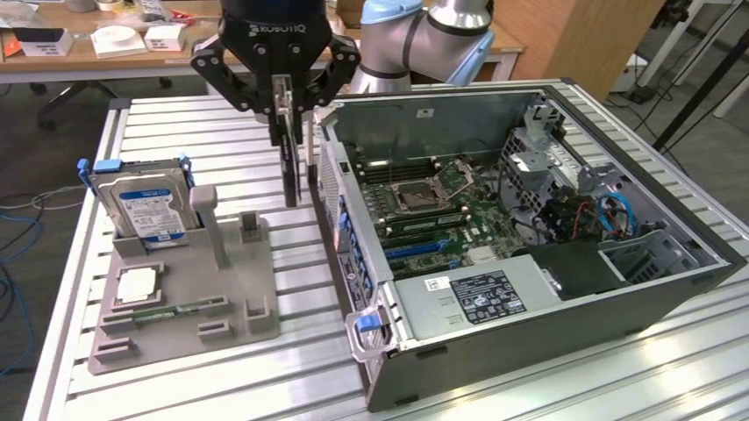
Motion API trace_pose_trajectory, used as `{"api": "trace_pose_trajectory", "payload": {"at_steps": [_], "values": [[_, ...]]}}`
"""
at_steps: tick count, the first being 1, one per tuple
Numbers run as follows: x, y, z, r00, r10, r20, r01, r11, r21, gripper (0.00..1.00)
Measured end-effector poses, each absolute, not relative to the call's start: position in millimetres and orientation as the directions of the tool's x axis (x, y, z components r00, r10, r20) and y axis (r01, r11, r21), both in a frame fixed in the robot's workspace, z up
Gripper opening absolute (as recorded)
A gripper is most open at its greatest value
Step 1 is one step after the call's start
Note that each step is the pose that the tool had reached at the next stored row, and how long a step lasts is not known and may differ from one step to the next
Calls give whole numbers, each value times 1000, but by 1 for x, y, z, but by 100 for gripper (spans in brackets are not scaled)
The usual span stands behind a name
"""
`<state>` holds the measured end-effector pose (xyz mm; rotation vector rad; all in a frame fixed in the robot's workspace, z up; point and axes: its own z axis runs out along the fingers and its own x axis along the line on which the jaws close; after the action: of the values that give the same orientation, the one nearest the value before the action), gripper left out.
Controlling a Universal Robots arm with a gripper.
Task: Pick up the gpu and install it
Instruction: 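Pick up the gpu and move the gpu toward the slot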
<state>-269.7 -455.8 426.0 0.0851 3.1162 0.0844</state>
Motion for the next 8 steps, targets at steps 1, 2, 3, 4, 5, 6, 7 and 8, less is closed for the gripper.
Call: {"api": "trace_pose_trajectory", "payload": {"at_steps": [1,2,3,4,5,6,7,8], "values": [[-269,-456,426,-998,55,-22,54,997,55,26],[-268,-456,426,-998,55,-22,54,997,55,26],[-267,-456,426,-998,55,-22,54,997,55,26],[-266,-456,426,-998,55,-22,54,997,55,26],[-265,-456,426,-998,55,-22,54,997,55,26],[-264,-456,426,-998,55,-22,54,997,55,26],[-263,-456,426,-998,55,-22,54,997,55,26],[-262,-456,426,-998,55,-22,54,997,55,26]]}}
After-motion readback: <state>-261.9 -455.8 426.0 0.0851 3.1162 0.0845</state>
